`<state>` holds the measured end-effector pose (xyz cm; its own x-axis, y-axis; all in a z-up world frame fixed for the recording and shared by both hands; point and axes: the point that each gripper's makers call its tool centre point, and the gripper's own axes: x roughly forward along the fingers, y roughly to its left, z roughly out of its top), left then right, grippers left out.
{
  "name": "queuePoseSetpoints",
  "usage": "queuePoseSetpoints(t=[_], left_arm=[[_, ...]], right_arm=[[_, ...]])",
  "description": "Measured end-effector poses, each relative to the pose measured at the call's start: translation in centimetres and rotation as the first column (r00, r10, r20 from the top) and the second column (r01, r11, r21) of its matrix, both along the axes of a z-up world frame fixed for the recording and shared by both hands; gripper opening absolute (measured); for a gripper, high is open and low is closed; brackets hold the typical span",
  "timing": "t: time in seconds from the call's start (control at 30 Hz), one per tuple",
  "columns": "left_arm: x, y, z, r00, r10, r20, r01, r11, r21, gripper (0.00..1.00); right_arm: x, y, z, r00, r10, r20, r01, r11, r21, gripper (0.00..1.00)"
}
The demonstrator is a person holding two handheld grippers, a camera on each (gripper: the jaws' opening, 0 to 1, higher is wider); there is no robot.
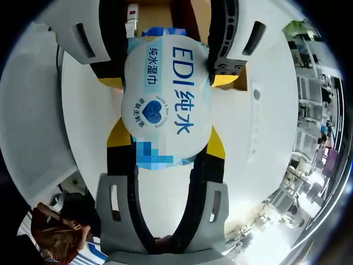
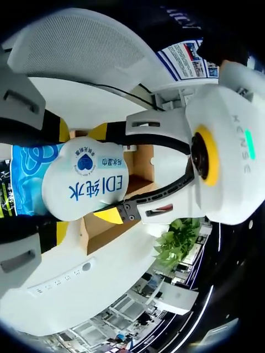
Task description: Operate the shoe box by opening the lid, removing the specified soft item, and placing it in the target area until the item is outside and the box remains undamaged.
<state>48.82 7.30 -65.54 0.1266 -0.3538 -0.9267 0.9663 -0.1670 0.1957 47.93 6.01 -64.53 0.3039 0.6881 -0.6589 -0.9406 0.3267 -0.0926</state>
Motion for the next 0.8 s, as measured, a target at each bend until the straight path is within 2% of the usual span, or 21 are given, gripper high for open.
queuePoseSetpoints(t=[0.8], left_arm=[[0.2, -4.3, -2.1, 1.000, -0.006, 0.002, 0.006, 1.000, -0.017, 0.58]], right_arm=[[-0.3, -3.9, -1.8, 1.000, -0.005, 0.002, 0.005, 1.000, -0.010, 0.44]])
